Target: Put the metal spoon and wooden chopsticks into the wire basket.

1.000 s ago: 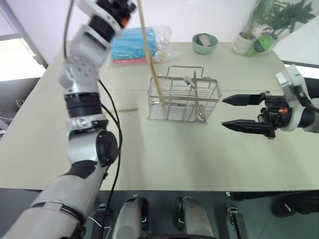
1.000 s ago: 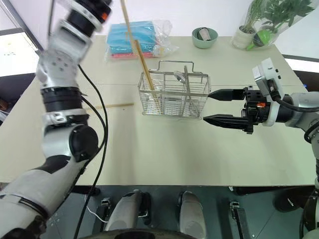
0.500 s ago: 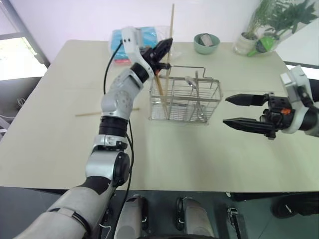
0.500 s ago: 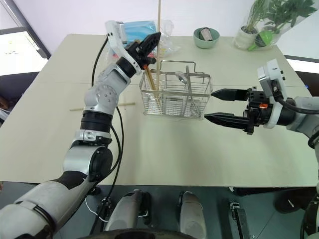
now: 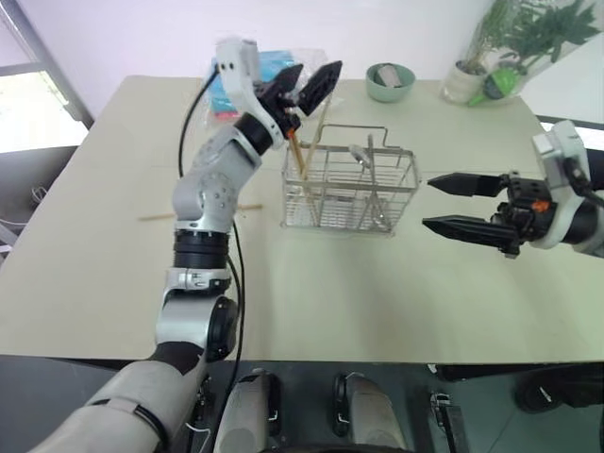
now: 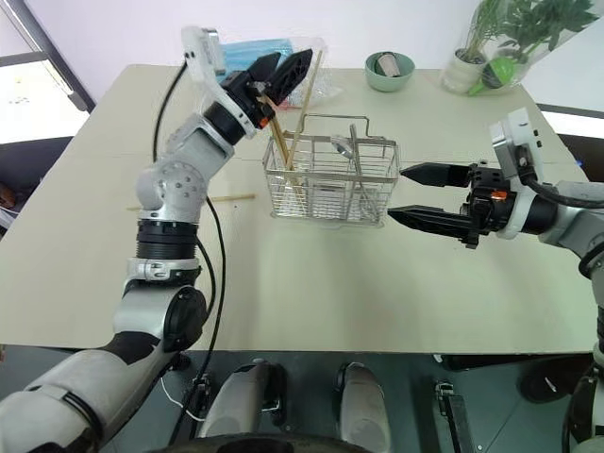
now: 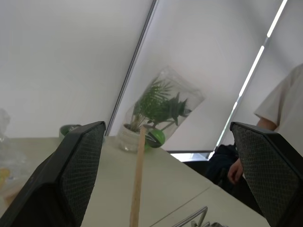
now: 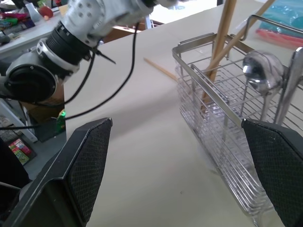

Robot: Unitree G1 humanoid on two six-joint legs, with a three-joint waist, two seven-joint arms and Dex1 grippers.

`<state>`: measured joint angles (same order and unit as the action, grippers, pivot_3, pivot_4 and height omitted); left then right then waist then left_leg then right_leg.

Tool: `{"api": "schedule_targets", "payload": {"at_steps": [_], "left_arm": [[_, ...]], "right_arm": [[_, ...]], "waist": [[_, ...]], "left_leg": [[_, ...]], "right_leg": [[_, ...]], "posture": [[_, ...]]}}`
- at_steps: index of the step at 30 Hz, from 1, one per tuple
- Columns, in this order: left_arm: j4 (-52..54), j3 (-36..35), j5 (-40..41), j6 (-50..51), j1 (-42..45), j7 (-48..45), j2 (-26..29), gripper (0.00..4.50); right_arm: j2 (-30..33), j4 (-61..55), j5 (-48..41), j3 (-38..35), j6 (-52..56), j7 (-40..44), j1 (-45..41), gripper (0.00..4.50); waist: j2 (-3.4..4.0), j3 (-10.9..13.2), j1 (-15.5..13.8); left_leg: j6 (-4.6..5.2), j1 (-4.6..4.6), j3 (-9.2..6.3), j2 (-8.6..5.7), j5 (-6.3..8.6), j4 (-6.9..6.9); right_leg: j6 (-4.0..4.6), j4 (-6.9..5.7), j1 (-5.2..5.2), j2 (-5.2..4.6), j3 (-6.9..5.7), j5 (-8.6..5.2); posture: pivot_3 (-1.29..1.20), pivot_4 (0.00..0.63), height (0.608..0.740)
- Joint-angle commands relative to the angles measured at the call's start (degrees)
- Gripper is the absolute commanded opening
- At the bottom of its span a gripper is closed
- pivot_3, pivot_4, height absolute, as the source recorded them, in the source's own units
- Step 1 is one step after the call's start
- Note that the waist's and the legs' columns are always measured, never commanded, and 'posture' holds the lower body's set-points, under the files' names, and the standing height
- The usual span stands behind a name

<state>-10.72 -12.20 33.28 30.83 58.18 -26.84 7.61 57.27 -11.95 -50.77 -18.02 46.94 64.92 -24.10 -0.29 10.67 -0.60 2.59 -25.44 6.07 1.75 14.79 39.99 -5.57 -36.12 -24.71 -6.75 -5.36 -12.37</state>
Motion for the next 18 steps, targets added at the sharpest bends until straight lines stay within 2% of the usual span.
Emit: {"api": "schedule_targets", "payload": {"at_steps": [1, 3, 6, 8, 10, 13, 16, 18], "left_arm": [[6.90, -1.97, 2.80, 5.27, 2.58, -2.28, 8.41, 4.45], [6.31, -2.35, 3.59, 8.28, 2.66, -6.98, 15.93, 4.45], [2.32, 0.72, 2.61, 10.54, 1.51, -20.13, 28.73, 4.45], [-0.69, 4.49, -0.09, 7.47, 0.13, -30.21, 35.33, 4.45], [-7.69, 11.40, -7.39, -0.67, -0.64, -40.63, 41.19, 4.45], [-19.17, 19.46, -17.53, -12.83, 1.21, -48.54, 43.60, 4.45], [-29.36, 24.08, -23.60, -20.92, 4.56, -53.91, 41.90, 4.45], [-37.11, 26.17, -27.47, -25.81, 7.04, -54.45, 39.78, 4.45]], "right_arm": [[-0.14, 0.31, 0.11, -0.26, -1.30, 0.57, -1.59, 4.50], [-0.05, 0.69, 0.30, -0.15, -1.54, 0.90, -1.64, 4.50], [0.27, 1.47, 0.76, 0.09, -2.04, 1.50, -1.66, 4.50], [0.44, 2.03, 1.06, 0.14, -2.39, 1.90, -1.65, 4.50], [0.44, 2.67, 1.09, 0.00, -2.32, 1.99, -1.82, 4.50], [0.46, 2.98, 1.21, -0.01, -2.38, 2.14, -1.84, 4.50], [0.34, 2.72, 1.21, 0.07, -2.36, 2.00, -1.79, 4.50], [0.28, 1.98, 0.95, -0.17, -2.15, 1.71, -1.39, 4.50]], "waist": [[0.01, 0.00, 0.09], [0.04, -0.02, 0.08], [0.05, -0.02, 0.05], [0.07, -0.03, -0.06], [0.07, -0.03, -0.37], [0.08, -0.03, -0.58], [0.06, -0.02, -0.60], [0.05, -0.02, -0.43]], "left_leg": [[0.00, 0.00, 0.00, 0.01, 0.00, 0.00], [-0.01, 0.02, 0.01, 0.02, -0.01, -0.01], [-0.02, 0.02, 0.04, 0.02, -0.01, -0.02], [-0.04, 0.02, 0.07, 0.01, 0.00, -0.02], [-0.05, 0.01, 0.07, 0.00, 0.00, -0.01], [-0.07, 0.00, 0.07, -0.03, 0.02, -0.01], [-0.05, -0.16, 0.07, -0.03, 0.03, 0.00], [-0.04, -0.58, 0.07, -0.02, 0.02, 0.04]], "right_leg": [[0.00, 0.00, 0.00, 0.02, 0.00, 0.00], [0.00, -0.02, -0.01, 0.04, 0.00, 0.00], [0.01, -0.03, -0.03, 0.05, 0.00, -0.01], [0.01, 0.00, -0.03, 0.05, -0.01, -0.01], [0.04, 0.02, -0.02, 0.03, -0.01, -0.03], [0.25, 0.12, 0.00, -0.03, -0.02, -0.15], [0.27, 0.14, -0.14, -0.07, -0.02, -0.14], [0.28, 0.09, -0.52, -0.08, -0.01, -0.13]], "posture": [[0.00, 0.150, 0.715], [0.00, 0.150, 0.715], [0.00, 0.150, 0.715], [0.00, 0.150, 0.715], [0.00, 0.150, 0.715], [0.00, 0.150, 0.715], [0.00, 0.150, 0.715], [0.00, 0.150, 0.715]]}}
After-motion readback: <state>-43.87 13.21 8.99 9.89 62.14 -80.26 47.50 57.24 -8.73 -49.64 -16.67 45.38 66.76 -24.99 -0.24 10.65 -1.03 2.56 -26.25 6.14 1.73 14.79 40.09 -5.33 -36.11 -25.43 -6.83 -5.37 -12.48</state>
